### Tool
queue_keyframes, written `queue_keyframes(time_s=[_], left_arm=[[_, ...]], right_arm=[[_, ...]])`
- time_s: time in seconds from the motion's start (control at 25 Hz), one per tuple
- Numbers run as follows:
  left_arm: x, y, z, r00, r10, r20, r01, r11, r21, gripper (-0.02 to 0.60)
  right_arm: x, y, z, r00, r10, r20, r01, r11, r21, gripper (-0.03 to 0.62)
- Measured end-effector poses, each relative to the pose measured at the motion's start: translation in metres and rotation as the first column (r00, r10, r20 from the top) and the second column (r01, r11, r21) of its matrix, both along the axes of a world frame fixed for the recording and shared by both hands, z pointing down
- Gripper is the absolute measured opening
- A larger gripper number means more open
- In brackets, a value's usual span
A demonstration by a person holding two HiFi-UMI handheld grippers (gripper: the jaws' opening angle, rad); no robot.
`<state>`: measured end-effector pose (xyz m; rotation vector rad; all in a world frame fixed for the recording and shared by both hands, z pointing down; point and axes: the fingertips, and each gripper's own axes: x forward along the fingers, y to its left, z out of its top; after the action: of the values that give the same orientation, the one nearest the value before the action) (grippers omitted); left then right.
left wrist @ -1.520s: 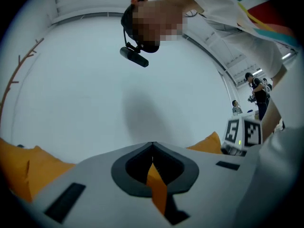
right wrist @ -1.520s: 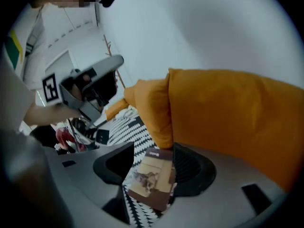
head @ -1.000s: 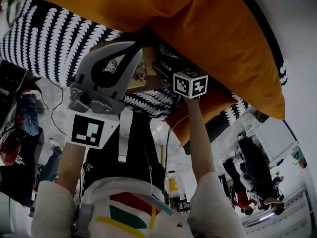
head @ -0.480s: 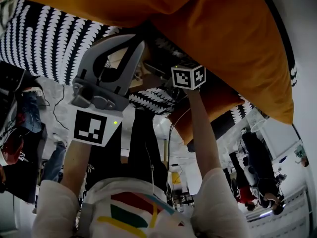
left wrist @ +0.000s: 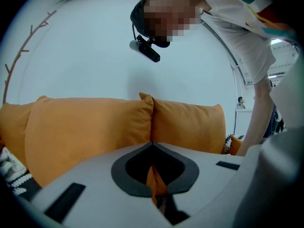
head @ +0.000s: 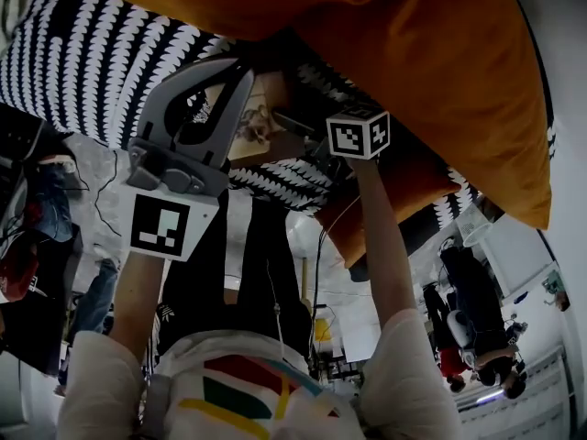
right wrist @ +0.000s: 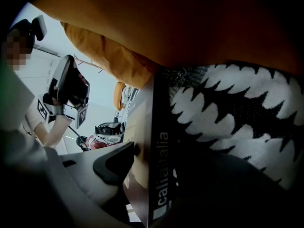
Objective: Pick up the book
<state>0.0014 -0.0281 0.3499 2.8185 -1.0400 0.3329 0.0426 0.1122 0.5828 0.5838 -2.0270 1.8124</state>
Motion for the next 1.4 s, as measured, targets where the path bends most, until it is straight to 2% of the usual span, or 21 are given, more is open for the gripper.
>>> queue_keyframes(time_s=[0.08, 0.16, 0.24, 0.32, 0.44, 0.52, 0.6, 0.76, 0.92, 0.96, 1.08, 1.24, 1.32, 1.36, 1.4], left_arm=[[-0.003, 0.006, 0.002, 1.0, -0.002, 0.006, 0.002, 1.0, -0.003, 0.008], [-0.006, 0.014, 0.0, 1.0, 0.002, 0.024, -0.002, 1.0, 0.003, 0.008], [-0.006, 0.022, -0.005, 0.998, 0.022, 0.055, -0.024, 0.999, 0.027, 0.008], [-0.01, 0.029, -0.009, 0.998, 0.029, 0.059, -0.031, 0.999, 0.029, 0.008], [-0.024, 0.034, -0.016, 0.999, -0.012, 0.041, 0.012, 1.0, 0.01, 0.008], [-0.036, 0.032, -0.021, 0.996, -0.075, 0.039, 0.074, 0.997, 0.023, 0.008], [-0.05, 0.028, -0.031, 0.989, -0.142, 0.031, 0.141, 0.989, 0.042, 0.008], [-0.079, 0.024, -0.059, 0.981, -0.193, 0.008, 0.192, 0.977, 0.096, 0.008], [-0.099, 0.028, -0.081, 0.973, -0.229, -0.002, 0.228, 0.969, 0.096, 0.008], [-0.1, 0.028, -0.087, 0.972, -0.234, 0.0, 0.233, 0.967, 0.1, 0.008], [-0.1, 0.031, -0.115, 0.971, -0.24, -0.003, 0.239, 0.962, 0.136, 0.008], [-0.103, 0.04, -0.14, 0.97, -0.242, -0.03, 0.244, 0.959, 0.145, 0.008], [-0.102, 0.04, -0.15, 0.971, -0.233, -0.046, 0.238, 0.958, 0.159, 0.008], [-0.102, 0.04, -0.156, 0.973, -0.226, -0.05, 0.231, 0.958, 0.171, 0.008], [-0.104, 0.039, -0.163, 0.975, -0.218, -0.051, 0.224, 0.958, 0.182, 0.008]], right_arm=[[0.0, -0.003, -0.002, 1.0, 0.0, -0.012, 0.0, 1.0, 0.009, 0.261], [-0.004, -0.009, -0.012, 0.997, -0.015, -0.08, 0.022, 0.995, 0.094, 0.252], [-0.017, -0.014, -0.032, 0.982, -0.032, -0.188, 0.074, 0.972, 0.224, 0.25], [-0.039, -0.01, -0.052, 0.956, -0.07, -0.284, 0.158, 0.941, 0.299, 0.241], [-0.081, 0.016, -0.067, 0.905, -0.2, -0.376, 0.316, 0.907, 0.278, 0.222], [-0.096, 0.034, -0.065, 0.86, -0.299, -0.414, 0.42, 0.875, 0.239, 0.218], [-0.103, 0.044, -0.067, 0.826, -0.352, -0.439, 0.482, 0.847, 0.227, 0.212], [-0.103, 0.041, -0.095, 0.774, -0.306, -0.554, 0.522, 0.805, 0.283, 0.205], [-0.079, 0.038, -0.13, 0.743, -0.213, -0.634, 0.489, 0.82, 0.298, 0.185], [-0.07, 0.034, -0.14, 0.73, -0.194, -0.655, 0.492, 0.814, 0.308, 0.179], [-0.041, 0.015, -0.168, 0.661, -0.145, -0.736, 0.547, 0.765, 0.34, 0.169], [-0.023, 0.023, -0.171, 0.608, -0.169, -0.776, 0.575, 0.768, 0.283, 0.161], [-0.019, 0.031, -0.165, 0.567, -0.194, -0.8, 0.613, 0.749, 0.253, 0.16], [-0.019, 0.03, -0.167, 0.562, -0.192, -0.804, 0.617, 0.745, 0.253, 0.16], [-0.021, 0.027, -0.174, 0.572, -0.177, -0.801, 0.604, 0.751, 0.266, 0.159]])
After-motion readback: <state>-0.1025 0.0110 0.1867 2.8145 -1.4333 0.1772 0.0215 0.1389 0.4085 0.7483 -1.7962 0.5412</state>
